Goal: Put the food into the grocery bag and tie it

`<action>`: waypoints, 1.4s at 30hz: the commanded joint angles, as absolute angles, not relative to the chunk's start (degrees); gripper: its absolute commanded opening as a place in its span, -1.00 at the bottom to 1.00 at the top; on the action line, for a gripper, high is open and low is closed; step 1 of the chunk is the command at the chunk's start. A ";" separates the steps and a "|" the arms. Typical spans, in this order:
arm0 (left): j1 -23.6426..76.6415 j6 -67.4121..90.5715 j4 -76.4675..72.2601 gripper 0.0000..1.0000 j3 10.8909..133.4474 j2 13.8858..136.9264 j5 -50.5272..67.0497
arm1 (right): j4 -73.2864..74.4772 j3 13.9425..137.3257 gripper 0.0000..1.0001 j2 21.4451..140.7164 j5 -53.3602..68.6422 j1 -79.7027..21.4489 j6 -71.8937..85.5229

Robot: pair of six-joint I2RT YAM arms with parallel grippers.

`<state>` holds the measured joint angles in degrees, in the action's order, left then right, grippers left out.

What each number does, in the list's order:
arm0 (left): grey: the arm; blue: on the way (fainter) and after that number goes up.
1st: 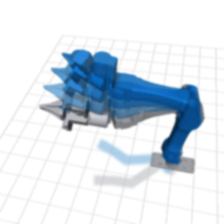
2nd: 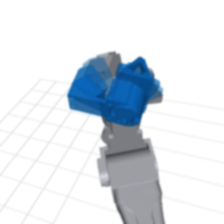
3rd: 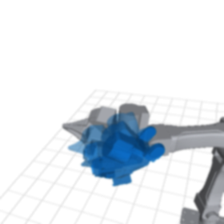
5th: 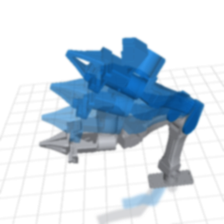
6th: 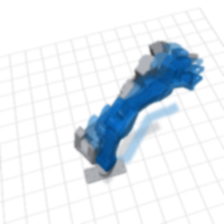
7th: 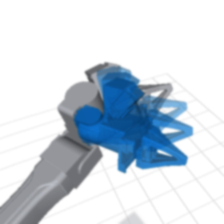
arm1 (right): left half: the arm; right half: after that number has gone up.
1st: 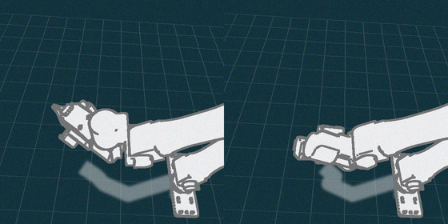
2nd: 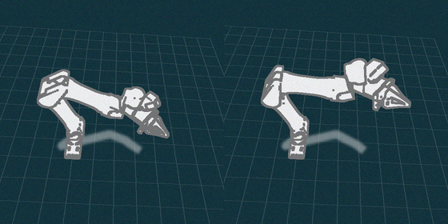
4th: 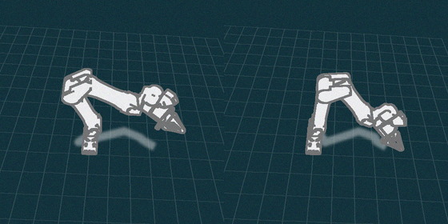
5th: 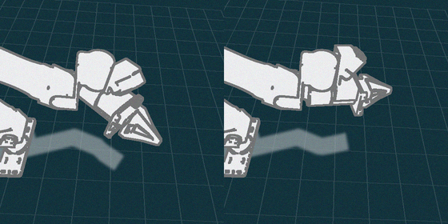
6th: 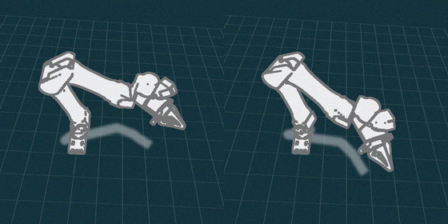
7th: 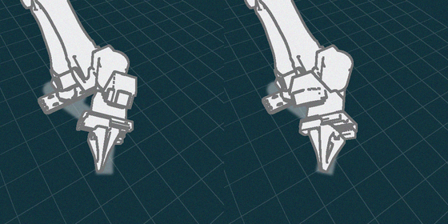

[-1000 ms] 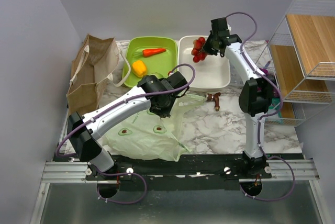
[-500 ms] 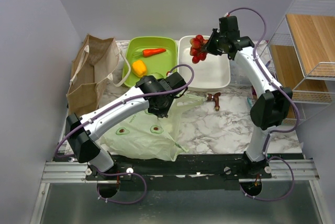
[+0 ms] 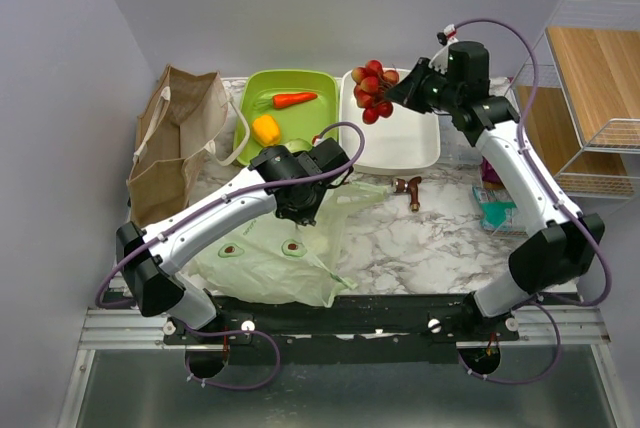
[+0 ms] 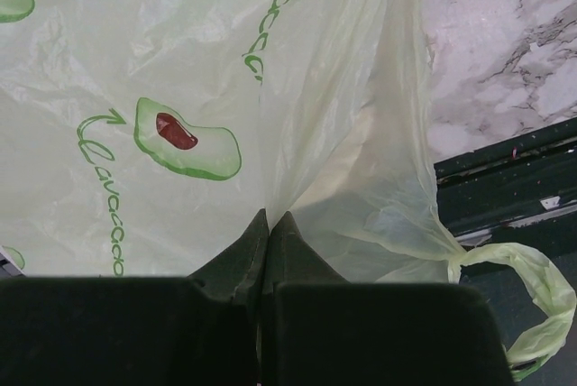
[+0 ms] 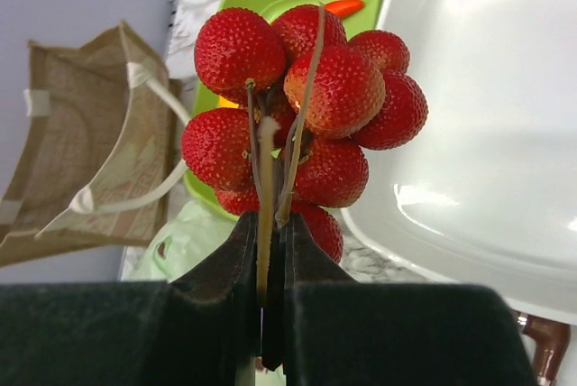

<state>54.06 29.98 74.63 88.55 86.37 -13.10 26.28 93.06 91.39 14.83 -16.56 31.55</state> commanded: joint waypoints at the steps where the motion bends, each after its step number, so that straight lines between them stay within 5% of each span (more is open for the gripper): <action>1: 53.79 30.84 76.05 -1.00 88.24 84.63 -14.76 | 18.85 87.64 -0.99 84.59 24.11 -17.03 31.50; 13: 53.79 31.46 75.89 -1.00 88.41 83.74 -14.37 | 20.49 77.84 -0.99 71.02 37.45 -17.11 30.26; 42: 52.36 31.47 78.45 -1.00 95.49 88.23 -15.12 | 42.91 63.30 -0.99 53.14 46.02 -21.67 18.86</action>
<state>52.73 31.73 77.38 92.95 87.50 -14.92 38.06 64.55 53.32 44.31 -20.05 22.13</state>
